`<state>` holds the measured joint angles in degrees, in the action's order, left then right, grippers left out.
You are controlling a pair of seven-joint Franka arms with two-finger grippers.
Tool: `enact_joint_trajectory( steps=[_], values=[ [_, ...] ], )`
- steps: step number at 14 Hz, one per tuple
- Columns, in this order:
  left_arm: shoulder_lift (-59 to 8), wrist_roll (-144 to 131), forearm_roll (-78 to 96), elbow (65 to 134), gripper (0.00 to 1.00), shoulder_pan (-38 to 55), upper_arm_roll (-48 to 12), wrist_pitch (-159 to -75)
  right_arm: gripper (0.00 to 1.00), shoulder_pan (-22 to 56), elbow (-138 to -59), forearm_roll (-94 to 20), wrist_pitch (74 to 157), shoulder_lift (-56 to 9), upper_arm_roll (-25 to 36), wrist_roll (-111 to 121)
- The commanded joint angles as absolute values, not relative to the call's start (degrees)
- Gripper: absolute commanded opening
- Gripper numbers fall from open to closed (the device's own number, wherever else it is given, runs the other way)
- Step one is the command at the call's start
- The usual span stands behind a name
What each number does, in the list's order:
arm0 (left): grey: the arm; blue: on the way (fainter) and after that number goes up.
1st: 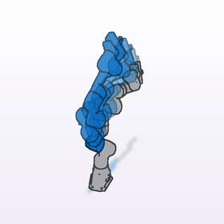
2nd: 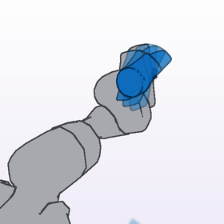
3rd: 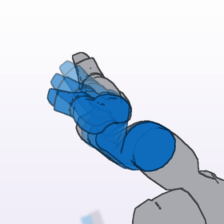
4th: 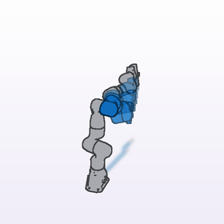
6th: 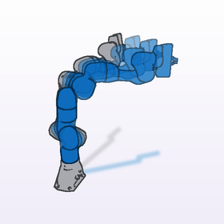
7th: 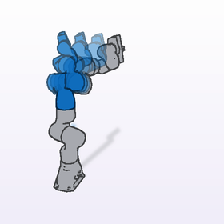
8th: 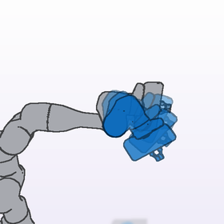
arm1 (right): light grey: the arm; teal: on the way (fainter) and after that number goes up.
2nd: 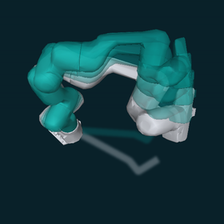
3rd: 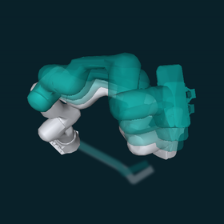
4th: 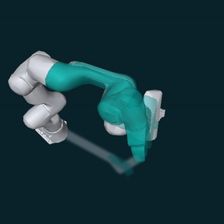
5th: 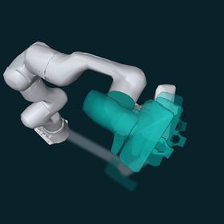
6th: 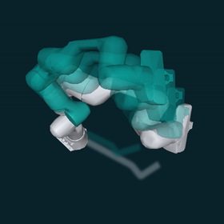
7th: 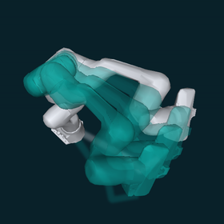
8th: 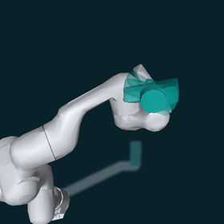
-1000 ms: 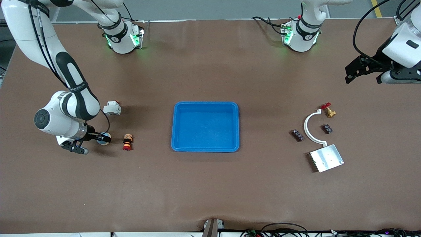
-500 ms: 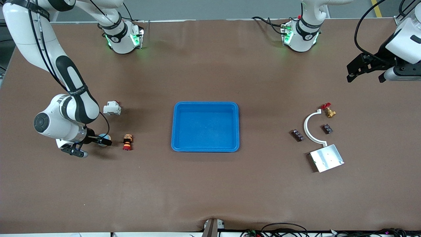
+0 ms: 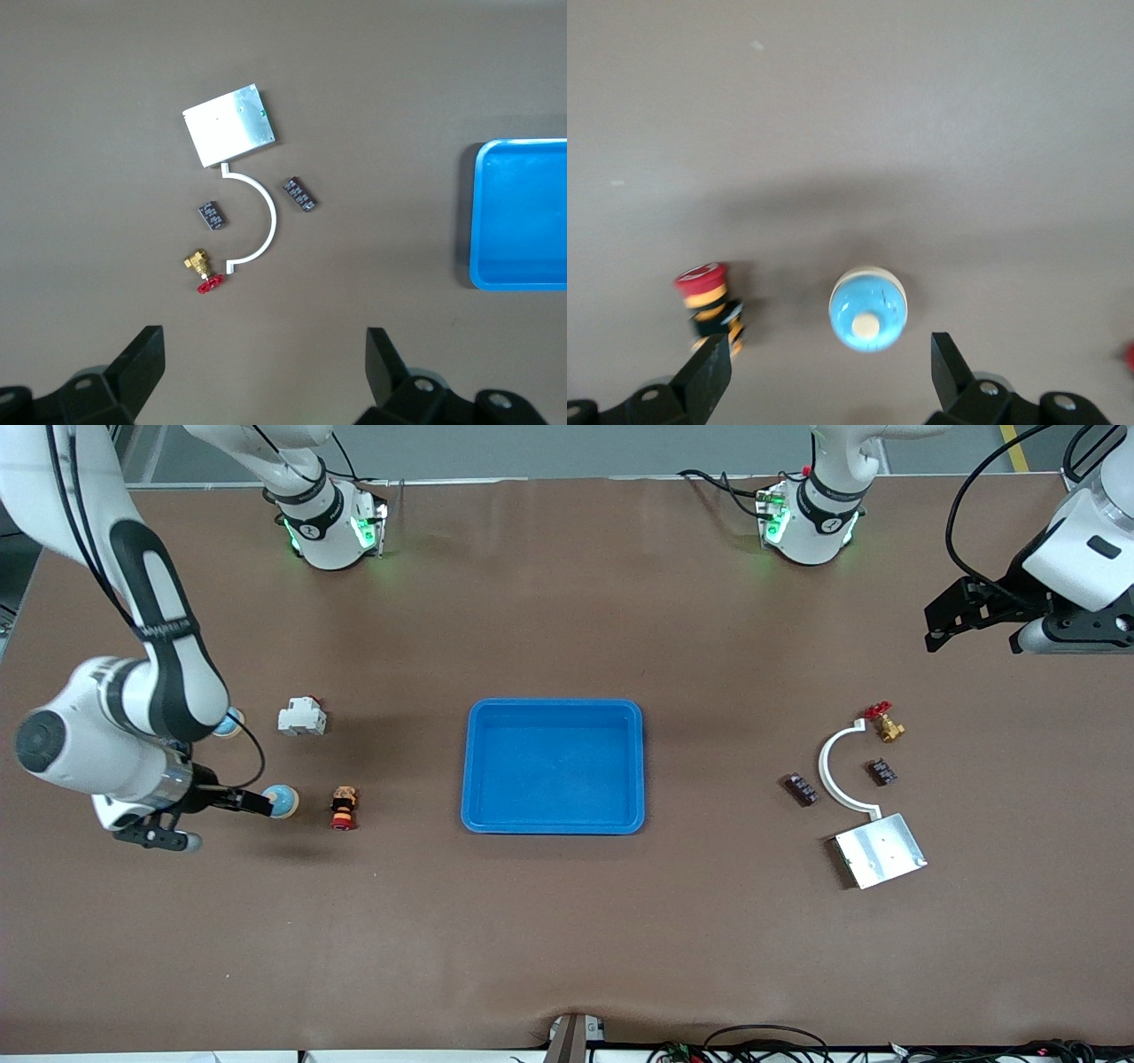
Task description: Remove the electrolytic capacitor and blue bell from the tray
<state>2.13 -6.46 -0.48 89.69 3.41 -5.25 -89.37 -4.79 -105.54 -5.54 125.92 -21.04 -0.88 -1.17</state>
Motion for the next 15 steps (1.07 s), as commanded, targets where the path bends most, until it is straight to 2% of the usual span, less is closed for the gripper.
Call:
enact_joint_trajectory(
  steps=[1, 4, 15],
  values=[
    [2.2, -6.33, -0.09, 89.12, 1.0, 3.16, -5.27, -88.51, 1.0, -4.66, -101.02, -4.13, 114.66, -14.95, -1.14, -0.7],
    [2.02, -6.68, -0.26, 89.03, 1.0, 3.43, -5.19, -88.59, 1.0, -4.66, -95.28, -1.25, 106.1, -13.02, -1.23, -0.35],
    [1.76, -6.68, -0.26, 89.03, 1.0, 3.34, -5.19, -89.03, 1.0, -4.57, -95.27, -2.45, 104.68, -6.07, -1.41, -0.7]
  ],
)
